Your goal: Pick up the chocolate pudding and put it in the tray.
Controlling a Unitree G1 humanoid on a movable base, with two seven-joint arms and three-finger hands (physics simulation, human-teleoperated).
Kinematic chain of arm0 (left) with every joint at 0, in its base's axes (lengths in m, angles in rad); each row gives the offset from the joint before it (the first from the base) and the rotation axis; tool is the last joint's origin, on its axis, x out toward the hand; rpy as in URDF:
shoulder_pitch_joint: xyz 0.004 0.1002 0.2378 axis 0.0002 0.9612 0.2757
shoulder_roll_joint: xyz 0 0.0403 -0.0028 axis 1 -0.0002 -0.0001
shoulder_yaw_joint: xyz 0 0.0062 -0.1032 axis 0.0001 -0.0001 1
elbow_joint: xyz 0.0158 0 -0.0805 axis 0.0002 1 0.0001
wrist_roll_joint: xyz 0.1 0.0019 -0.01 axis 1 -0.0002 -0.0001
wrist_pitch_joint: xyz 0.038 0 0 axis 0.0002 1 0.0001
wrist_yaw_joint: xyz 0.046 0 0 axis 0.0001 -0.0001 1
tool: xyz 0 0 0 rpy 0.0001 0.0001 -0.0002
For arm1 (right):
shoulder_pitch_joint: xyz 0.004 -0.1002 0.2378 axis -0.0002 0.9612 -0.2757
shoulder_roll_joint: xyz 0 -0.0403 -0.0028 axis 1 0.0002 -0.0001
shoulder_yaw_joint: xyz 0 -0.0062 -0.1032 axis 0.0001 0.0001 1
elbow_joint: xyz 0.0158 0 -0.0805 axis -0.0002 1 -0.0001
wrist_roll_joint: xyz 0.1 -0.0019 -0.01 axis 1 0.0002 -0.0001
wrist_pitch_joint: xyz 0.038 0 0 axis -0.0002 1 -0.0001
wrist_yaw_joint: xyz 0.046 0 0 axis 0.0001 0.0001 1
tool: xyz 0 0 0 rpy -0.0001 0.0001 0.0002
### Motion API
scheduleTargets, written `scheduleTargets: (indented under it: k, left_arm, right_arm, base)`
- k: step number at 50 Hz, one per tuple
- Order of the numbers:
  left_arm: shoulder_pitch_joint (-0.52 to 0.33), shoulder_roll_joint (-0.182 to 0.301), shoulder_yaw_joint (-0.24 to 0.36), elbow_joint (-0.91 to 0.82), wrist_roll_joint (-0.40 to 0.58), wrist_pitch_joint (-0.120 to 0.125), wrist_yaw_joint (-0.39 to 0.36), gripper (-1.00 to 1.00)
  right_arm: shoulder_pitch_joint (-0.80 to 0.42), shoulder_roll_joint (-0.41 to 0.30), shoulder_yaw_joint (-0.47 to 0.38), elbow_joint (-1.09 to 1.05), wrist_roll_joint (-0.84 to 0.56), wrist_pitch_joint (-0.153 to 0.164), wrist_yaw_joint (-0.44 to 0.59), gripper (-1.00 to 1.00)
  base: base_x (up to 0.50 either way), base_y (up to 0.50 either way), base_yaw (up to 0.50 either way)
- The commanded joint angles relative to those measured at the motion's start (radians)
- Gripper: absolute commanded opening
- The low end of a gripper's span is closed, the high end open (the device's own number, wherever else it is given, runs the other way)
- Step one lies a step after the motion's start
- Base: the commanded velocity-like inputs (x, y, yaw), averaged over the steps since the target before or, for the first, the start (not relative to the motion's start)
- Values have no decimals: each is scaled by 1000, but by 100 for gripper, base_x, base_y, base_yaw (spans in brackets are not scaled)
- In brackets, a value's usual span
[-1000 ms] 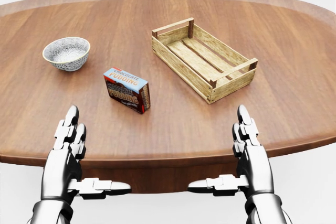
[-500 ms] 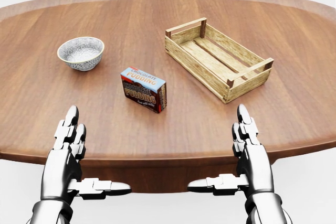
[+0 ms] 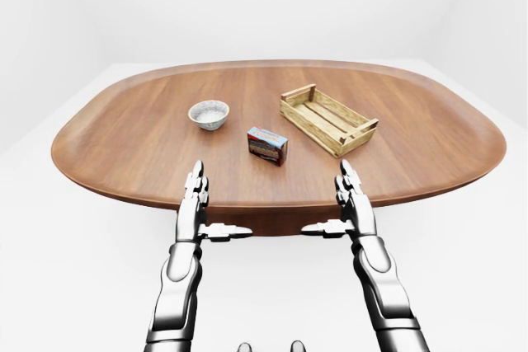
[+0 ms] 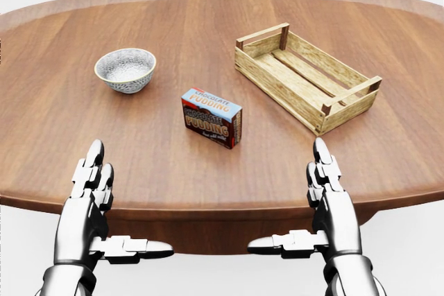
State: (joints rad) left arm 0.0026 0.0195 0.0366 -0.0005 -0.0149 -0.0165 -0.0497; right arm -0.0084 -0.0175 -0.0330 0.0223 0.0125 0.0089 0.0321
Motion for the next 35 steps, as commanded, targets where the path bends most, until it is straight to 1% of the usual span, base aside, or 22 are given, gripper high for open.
scheduleTargets:
  k: [1,2,3,4,5,9,13,15,16,17,18,19,20,21,22,23,24,26,27,29,35]
  left_arm:
    - [2,0,-1,0,0,-2,-1,100]
    - [2,0,0,-3,0,1,-1,100]
    - [1,0,0,-2,0,1,0,100]
    - [1,0,0,-3,0,1,-1,100]
    - [0,0,0,0,0,0,-1,100]
    - [1,0,-1,-1,0,1,-1,100]
    - [1,0,-1,-1,1,0,-1,100]
    - [1,0,-1,-1,1,1,-1,100]
    - [1,0,-1,-1,1,1,-1,100]
    - [1,0,-1,-1,1,1,-1,100]
    - [1,0,-1,-1,1,1,0,100]
    - [1,0,-1,-1,0,1,-1,100]
    - [1,-1,-1,-1,0,1,-1,100]
    - [1,0,-1,-1,0,1,-1,100]
    - [1,0,-1,-1,0,1,-1,100]
    - [1,0,-1,-1,1,0,0,100]
    - [1,0,-1,-1,1,0,-1,100]
    - [1,0,-1,-1,1,1,-1,100]
    - [1,0,-1,-1,1,1,0,100]
    - [-1,0,-1,1,1,1,0,100]
    - [-1,-1,-2,6,2,-4,-1,100]
  right_arm:
    - [1,1,-1,13,2,-12,0,100]
    - [-3,2,-3,78,1,-74,0,100]
    - [0,0,-2,16,4,-16,-2,100]
    - [0,0,-3,2,6,-3,-3,100]
    - [0,0,-4,-4,7,2,-3,100]
    - [5,1,-2,-17,8,2,-2,100]
    - [4,0,-3,-12,6,-7,-4,100]
    - [4,1,-3,-16,6,1,-5,100]
    - [0,2,-6,56,5,-68,-5,100]
    - [4,0,-6,-9,6,-17,-10,100]
    - [9,1,-5,-35,5,-4,-14,100]
    - [12,1,-7,-49,5,-2,-18,100]
    - [9,3,-9,27,0,-79,-18,100]
    - [10,0,-8,-27,-2,-30,-22,100]
    - [9,-1,-9,11,-19,-96,-33,100]
    - [13,-4,-7,-54,-33,-70,-42,100]
    - [15,-8,-6,-84,-65,-81,-58,100]
    - [18,-5,-8,-109,-78,-85,-68,100]
    - [17,-8,-8,-105,-93,-96,-72,100]
    - [14,-7,-17,-122,-120,-96,-100,100]
    - [16,-4,-27,-154,-133,-96,-131,100]
  base:
    - [0,9,0]
    - [0,5,0]
    - [0,0,0]
    - [0,0,0]
    - [0,0,0]
    - [0,0,0]
    - [0,0,0]
    - [0,0,0]
    - [0,0,0]
    - [0,0,0]
    - [0,0,0]
    - [0,0,0]
    - [0,0,0]
    - [0,0,0]
    - [0,0,0]
    - [0,0,0]
    - [0,0,0]
    - [0,0,0]
    - [0,0,0]
    - [0,0,0]
    - [0,0,0]
